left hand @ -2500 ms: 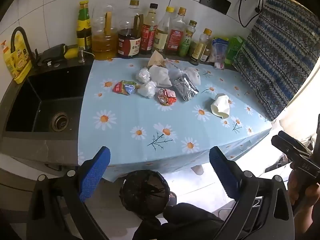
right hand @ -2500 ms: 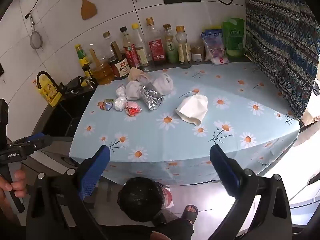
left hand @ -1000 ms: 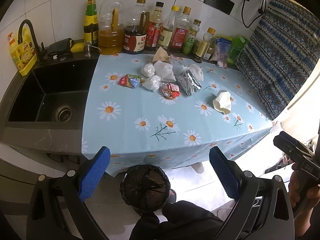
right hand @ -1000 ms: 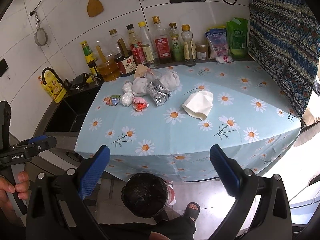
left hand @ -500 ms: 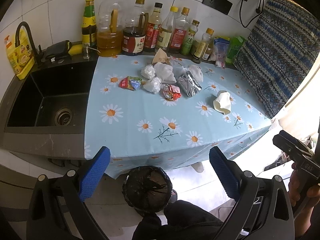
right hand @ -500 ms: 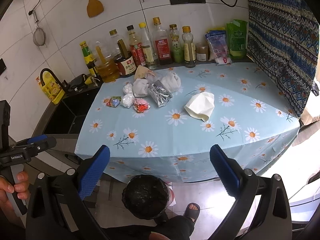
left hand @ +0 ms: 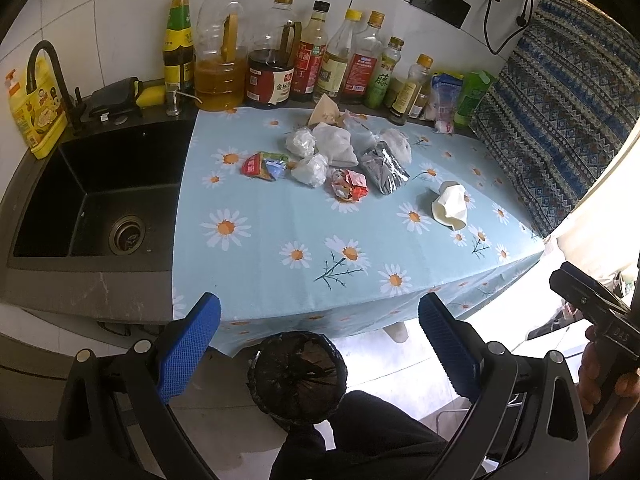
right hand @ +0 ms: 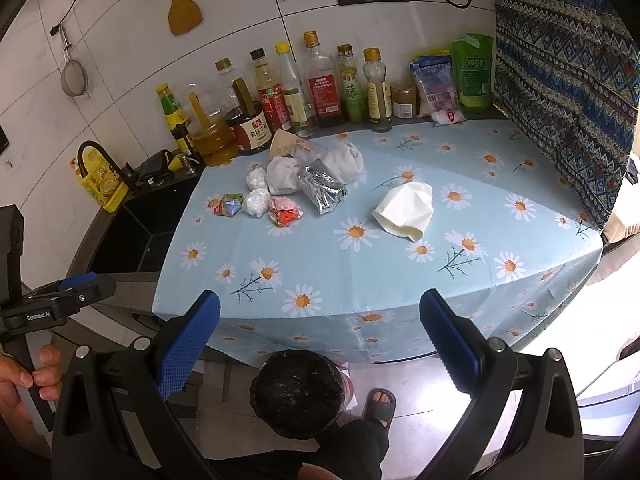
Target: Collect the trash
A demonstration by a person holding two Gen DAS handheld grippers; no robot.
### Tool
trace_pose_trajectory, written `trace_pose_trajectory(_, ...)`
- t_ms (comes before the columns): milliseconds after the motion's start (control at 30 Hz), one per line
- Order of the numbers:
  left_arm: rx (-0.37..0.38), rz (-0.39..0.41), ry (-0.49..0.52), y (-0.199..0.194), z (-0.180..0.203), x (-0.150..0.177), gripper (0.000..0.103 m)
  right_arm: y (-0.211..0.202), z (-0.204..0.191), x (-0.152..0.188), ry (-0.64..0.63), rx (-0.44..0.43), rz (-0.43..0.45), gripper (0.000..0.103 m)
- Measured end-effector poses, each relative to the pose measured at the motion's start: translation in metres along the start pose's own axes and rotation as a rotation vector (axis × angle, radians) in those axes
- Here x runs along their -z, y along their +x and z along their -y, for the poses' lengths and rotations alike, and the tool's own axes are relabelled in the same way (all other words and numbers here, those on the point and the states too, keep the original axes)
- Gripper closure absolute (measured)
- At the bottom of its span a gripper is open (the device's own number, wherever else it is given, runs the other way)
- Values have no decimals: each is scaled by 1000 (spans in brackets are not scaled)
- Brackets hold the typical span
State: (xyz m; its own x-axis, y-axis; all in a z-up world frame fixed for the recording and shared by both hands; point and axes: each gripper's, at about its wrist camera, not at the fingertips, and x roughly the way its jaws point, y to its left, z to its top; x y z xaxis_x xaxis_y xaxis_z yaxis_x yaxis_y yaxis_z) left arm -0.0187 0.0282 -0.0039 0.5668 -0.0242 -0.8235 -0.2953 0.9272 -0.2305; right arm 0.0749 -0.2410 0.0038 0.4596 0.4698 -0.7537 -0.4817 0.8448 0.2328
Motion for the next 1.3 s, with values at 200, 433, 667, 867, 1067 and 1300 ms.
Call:
trace_pose_trajectory(200, 2, -8, -1, 7, 1, -8, 7, 10, 11, -8, 34, -14, -15, 4)
trace_pose_trajectory(433, -5, -20, -4, 25, 6, -29, 7, 30, 29, -28, 62, -14, -34, 4)
trace_pose_trajectory(667, -16, -68, -12, 57, 20, -53, 7, 68, 69, -55, 119, -32, -97, 4)
trace_pose_trajectory(867, -24, -101, -34, 84, 28, -73, 7, 108, 97, -74, 144, -56, -177, 4)
trace_pose_trajectory(1067, -5, -153, -96, 114, 32, -87, 7, 149, 121, -87, 181, -76, -247, 9)
trace_pose_trajectory(1300, 3, -207, -143, 145, 37, -97, 7, 196, 150, -100, 242, -73, -323, 10)
